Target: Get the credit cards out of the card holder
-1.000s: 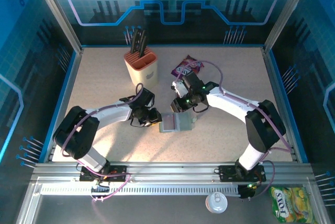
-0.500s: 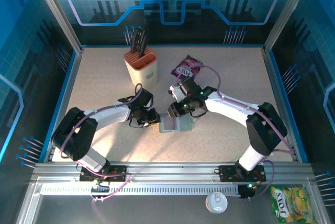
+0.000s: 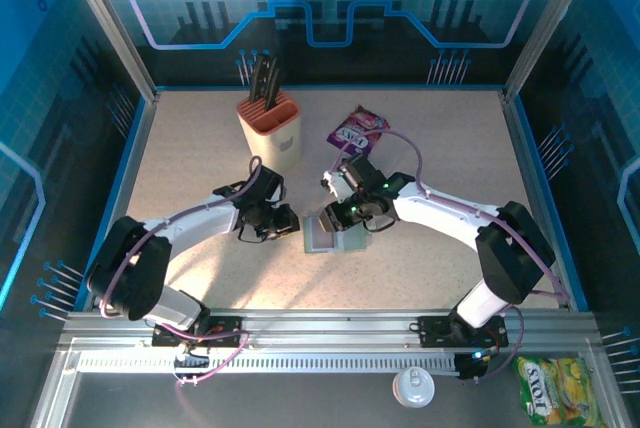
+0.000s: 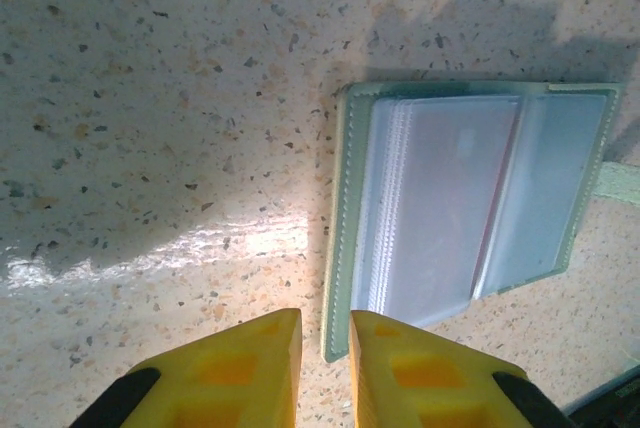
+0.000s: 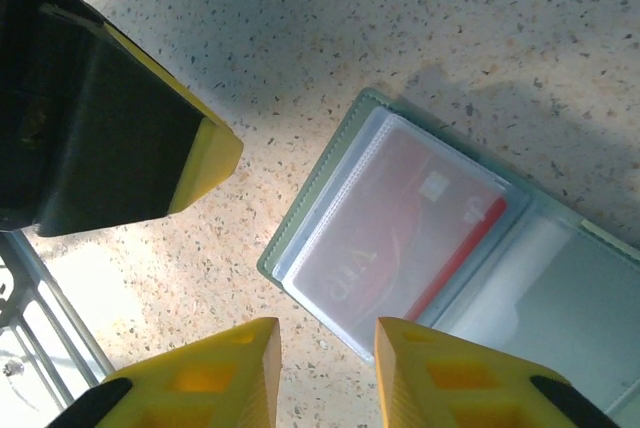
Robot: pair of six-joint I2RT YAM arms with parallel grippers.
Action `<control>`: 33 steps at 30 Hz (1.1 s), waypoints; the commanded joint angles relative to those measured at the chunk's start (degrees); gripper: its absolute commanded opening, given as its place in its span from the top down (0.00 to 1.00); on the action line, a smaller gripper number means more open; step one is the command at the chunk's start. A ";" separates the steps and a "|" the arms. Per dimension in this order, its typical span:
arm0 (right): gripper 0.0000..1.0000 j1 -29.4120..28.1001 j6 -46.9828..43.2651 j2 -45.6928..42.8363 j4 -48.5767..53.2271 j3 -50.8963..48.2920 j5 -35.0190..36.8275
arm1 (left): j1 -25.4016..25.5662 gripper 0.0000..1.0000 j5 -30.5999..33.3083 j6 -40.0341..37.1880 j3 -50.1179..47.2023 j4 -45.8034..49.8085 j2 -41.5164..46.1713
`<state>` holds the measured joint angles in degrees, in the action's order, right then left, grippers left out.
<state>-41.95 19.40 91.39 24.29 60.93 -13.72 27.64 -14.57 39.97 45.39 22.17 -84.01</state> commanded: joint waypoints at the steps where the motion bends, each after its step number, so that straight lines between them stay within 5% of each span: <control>1: 0.66 -0.68 4.41 -1.16 -0.88 -1.07 -0.13 | -0.22 0.79 -0.85 0.40 -1.48 -0.80 1.50; 33: 0.65 -0.54 23.06 3.87 -9.98 -6.62 -7.40 | 0.79 0.91 -8.10 8.16 -7.64 -14.26 -2.27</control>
<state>-42.11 41.28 94.41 15.40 54.94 -20.23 28.01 -20.93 46.89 38.81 8.69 -87.96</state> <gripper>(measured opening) 0.346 0.089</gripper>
